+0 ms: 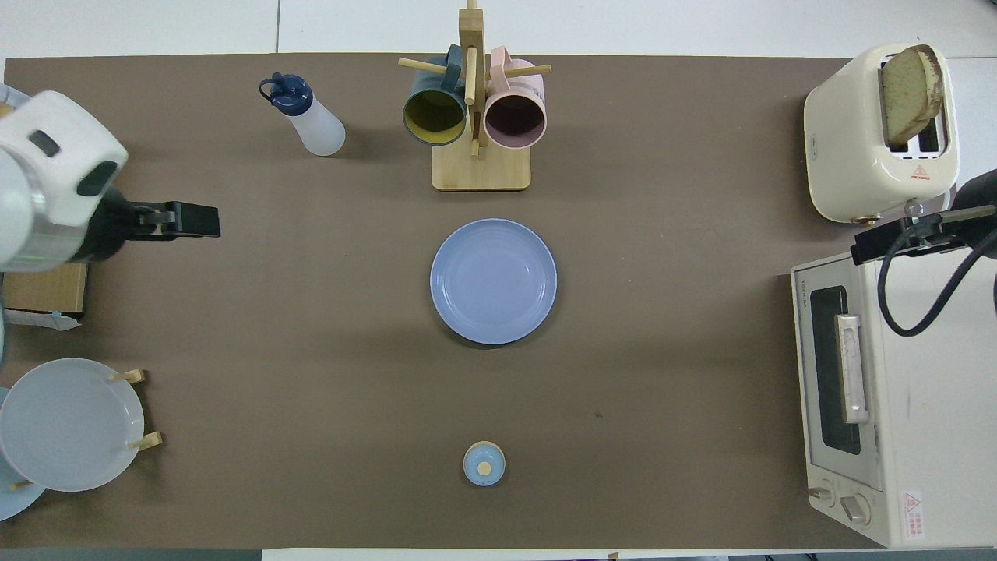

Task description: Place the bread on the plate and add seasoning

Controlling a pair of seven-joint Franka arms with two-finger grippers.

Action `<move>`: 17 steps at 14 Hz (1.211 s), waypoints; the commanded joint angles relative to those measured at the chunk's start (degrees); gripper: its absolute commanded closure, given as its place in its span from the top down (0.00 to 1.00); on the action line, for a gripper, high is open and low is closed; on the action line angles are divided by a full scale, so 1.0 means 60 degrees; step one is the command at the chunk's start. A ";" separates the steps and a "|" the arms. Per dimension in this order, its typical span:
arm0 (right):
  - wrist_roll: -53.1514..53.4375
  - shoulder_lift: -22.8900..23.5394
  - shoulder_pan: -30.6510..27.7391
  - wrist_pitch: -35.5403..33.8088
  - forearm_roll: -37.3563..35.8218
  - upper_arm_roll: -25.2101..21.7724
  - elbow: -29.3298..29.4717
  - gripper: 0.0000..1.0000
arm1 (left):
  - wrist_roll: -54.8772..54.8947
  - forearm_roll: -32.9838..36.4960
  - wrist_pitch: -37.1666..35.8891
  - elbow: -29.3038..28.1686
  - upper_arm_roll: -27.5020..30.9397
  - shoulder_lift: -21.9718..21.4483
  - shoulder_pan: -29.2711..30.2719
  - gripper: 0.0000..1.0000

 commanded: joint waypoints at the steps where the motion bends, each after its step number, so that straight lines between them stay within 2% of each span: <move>1: 0.0104 -0.0024 -0.0363 0.2072 0.0149 0.0031 -0.0340 1.00 | -0.0595 0.0071 0.2495 -0.2147 0.0106 -0.0717 -0.0720 1.00; 2: 0.0119 -0.0024 -0.0539 0.2908 0.0149 0.0017 -0.0573 0.99 | -0.0757 0.0086 0.3257 -0.2528 0.0077 -0.0702 -0.0764 1.00; 4: 0.0104 0.0165 -0.1109 0.4434 0.0149 0.0017 -0.0926 0.76 | -0.0962 0.0130 0.4650 -0.3159 0.0062 -0.0498 -0.0779 1.00; 7: 0.0104 0.1101 -0.1404 0.5694 0.0149 0.0017 -0.0883 0.74 | -0.0993 0.0393 0.6292 -0.3556 0.0018 0.0204 -0.0853 1.00; 11: 0.0061 0.2068 -0.1522 0.7336 0.0106 0.0031 -0.0796 0.74 | -0.0978 0.0860 0.8342 -0.3528 0.0062 0.1609 -0.0838 1.00; 12: 0.0060 0.2317 -0.1551 0.7732 0.0077 0.0017 -0.0679 0.74 | -0.0964 0.0935 0.8724 -0.3455 0.0091 0.1990 -0.0838 1.00; 15: 0.0046 0.2729 -0.1595 0.7868 0.0062 0.0031 -0.0153 0.73 | -0.0963 0.0950 0.8991 -0.3294 0.0135 0.2300 -0.0677 1.00; 16: -0.0114 0.2889 -0.1610 0.7766 0.0062 0.0031 0.0081 0.61 | -0.0963 0.0965 0.9296 -0.3235 0.0136 0.2620 -0.0677 1.00; 17: -0.0391 0.2949 -0.1624 0.7823 0.0062 0.0031 0.0069 0.57 | -0.0963 0.0965 0.9792 -0.3177 0.0165 0.2928 -0.0677 1.00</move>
